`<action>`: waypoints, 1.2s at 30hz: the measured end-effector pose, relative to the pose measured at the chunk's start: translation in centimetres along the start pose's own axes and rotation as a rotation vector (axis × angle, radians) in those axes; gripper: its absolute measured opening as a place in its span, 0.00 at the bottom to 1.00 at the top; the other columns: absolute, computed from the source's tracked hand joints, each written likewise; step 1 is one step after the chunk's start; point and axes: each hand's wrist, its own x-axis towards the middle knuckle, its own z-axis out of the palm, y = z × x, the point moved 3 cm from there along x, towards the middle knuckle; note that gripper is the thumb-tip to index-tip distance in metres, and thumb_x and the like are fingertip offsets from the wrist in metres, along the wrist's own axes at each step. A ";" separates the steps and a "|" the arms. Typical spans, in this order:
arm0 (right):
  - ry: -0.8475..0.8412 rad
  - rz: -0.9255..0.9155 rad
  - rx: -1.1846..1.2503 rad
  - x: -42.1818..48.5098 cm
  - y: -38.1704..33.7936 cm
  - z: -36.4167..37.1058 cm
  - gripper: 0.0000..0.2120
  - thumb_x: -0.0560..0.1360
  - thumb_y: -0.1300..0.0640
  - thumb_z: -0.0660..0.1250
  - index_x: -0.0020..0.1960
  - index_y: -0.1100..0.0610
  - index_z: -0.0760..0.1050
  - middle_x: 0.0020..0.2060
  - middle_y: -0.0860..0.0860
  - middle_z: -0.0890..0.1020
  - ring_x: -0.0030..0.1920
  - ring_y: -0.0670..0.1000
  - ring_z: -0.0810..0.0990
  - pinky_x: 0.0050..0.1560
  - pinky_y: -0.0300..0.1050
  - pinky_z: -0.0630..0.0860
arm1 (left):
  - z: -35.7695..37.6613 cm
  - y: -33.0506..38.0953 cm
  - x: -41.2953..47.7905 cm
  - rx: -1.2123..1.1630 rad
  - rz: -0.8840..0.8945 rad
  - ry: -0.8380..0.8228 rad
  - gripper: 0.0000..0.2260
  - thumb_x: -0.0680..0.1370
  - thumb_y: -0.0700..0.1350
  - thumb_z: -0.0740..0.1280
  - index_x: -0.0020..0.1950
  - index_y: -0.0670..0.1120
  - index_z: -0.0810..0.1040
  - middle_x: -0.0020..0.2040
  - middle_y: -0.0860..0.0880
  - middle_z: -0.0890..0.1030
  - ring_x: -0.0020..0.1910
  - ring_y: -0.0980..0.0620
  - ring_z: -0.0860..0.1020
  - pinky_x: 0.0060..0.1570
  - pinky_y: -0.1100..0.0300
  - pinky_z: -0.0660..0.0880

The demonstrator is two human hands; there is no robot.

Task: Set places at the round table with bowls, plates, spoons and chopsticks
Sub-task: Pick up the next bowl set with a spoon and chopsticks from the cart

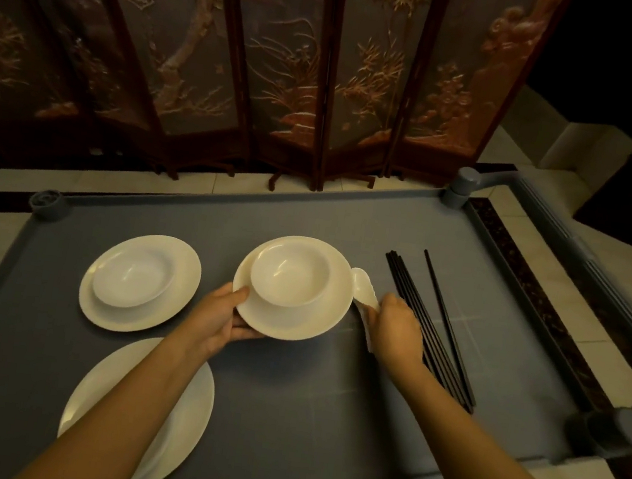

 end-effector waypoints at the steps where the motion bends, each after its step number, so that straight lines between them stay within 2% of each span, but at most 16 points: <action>1: 0.020 0.023 0.030 0.0 0.2 -0.5 0.14 0.79 0.51 0.59 0.54 0.62 0.70 0.50 0.59 0.78 0.48 0.58 0.79 0.46 0.52 0.78 | 0.2 0.1 0.0 0.001 0.001 -0.005 0.10 0.81 0.47 0.60 0.62 0.53 0.71 0.56 0.49 0.79 0.52 0.46 0.80 0.34 0.52 0.81; 4: 0.085 0.150 0.202 0.1 2.5 -2.3 0.07 0.78 0.57 0.59 0.53 0.61 0.68 0.47 0.59 0.79 0.44 0.58 0.79 0.42 0.53 0.77 | 0.6 0.3 -0.2 0.005 0.009 -0.020 0.11 0.81 0.47 0.59 0.63 0.53 0.70 0.56 0.49 0.79 0.52 0.47 0.80 0.34 0.52 0.82; 6: 0.118 0.231 0.237 0.1 5.2 -3.8 0.08 0.77 0.60 0.61 0.54 0.62 0.68 0.46 0.61 0.79 0.43 0.61 0.79 0.39 0.51 0.74 | 0.9 0.4 -0.3 0.002 0.013 -0.029 0.11 0.81 0.47 0.59 0.63 0.53 0.70 0.56 0.49 0.78 0.52 0.46 0.80 0.35 0.51 0.82; 8: 0.125 0.276 0.154 -0.2 8.0 -5.0 0.08 0.76 0.59 0.63 0.51 0.63 0.70 0.44 0.62 0.80 0.41 0.62 0.78 0.38 0.52 0.74 | 1.2 0.5 -0.4 -0.005 0.014 -0.036 0.11 0.81 0.46 0.59 0.63 0.53 0.70 0.56 0.49 0.78 0.52 0.46 0.79 0.35 0.51 0.82; 11: 0.054 0.319 0.005 -0.8 10.7 -5.7 0.06 0.77 0.57 0.61 0.48 0.61 0.70 0.43 0.61 0.81 0.36 0.57 0.75 0.35 0.49 0.72 | 1.8 0.5 -0.4 -0.008 0.012 -0.043 0.11 0.81 0.46 0.59 0.63 0.53 0.70 0.55 0.49 0.78 0.51 0.47 0.79 0.35 0.51 0.82; 14: -0.073 0.278 -0.159 -1.3 11.5 -5.0 0.09 0.78 0.54 0.59 0.52 0.60 0.68 0.45 0.59 0.80 0.39 0.58 0.76 0.37 0.48 0.71 | 2.3 0.4 -0.4 0.004 0.012 -0.057 0.12 0.81 0.46 0.59 0.64 0.53 0.69 0.55 0.49 0.78 0.51 0.47 0.79 0.36 0.51 0.82; 17: -0.145 0.212 -0.211 -1.7 11.3 -4.5 0.10 0.78 0.53 0.59 0.53 0.60 0.66 0.48 0.59 0.79 0.45 0.61 0.79 0.37 0.48 0.70 | 2.7 0.5 -0.4 0.016 0.017 -0.054 0.11 0.81 0.46 0.59 0.64 0.52 0.69 0.55 0.49 0.78 0.51 0.47 0.80 0.37 0.50 0.81; 21: -0.233 0.175 -0.195 -1.5 10.5 -4.3 0.14 0.78 0.50 0.60 0.55 0.60 0.67 0.53 0.59 0.77 0.51 0.61 0.78 0.49 0.53 0.74 | 3.3 0.7 -0.3 0.021 0.017 -0.053 0.11 0.81 0.46 0.58 0.63 0.53 0.69 0.53 0.49 0.79 0.49 0.47 0.80 0.35 0.51 0.81; 27: -0.334 0.197 -0.113 -0.4 10.1 -4.7 0.16 0.76 0.50 0.64 0.55 0.61 0.71 0.53 0.59 0.78 0.51 0.58 0.78 0.43 0.46 0.69 | 4.2 0.7 -0.1 0.020 0.023 -0.054 0.12 0.81 0.45 0.58 0.65 0.52 0.69 0.53 0.48 0.79 0.49 0.47 0.80 0.33 0.52 0.81; 31: -0.408 0.220 -0.072 0.3 10.2 -4.9 0.14 0.76 0.51 0.65 0.54 0.61 0.71 0.55 0.60 0.78 0.46 0.53 0.74 0.44 0.44 0.67 | 4.8 0.8 0.0 0.032 0.020 -0.047 0.14 0.81 0.45 0.58 0.67 0.51 0.69 0.54 0.48 0.79 0.49 0.47 0.80 0.35 0.51 0.81; 36: -0.426 0.210 -0.038 0.6 10.4 -4.8 0.14 0.76 0.53 0.65 0.55 0.62 0.72 0.56 0.61 0.78 0.45 0.52 0.72 0.44 0.44 0.67 | 5.3 1.1 0.2 0.041 0.028 -0.045 0.12 0.81 0.45 0.58 0.64 0.52 0.70 0.53 0.48 0.79 0.48 0.47 0.80 0.34 0.52 0.80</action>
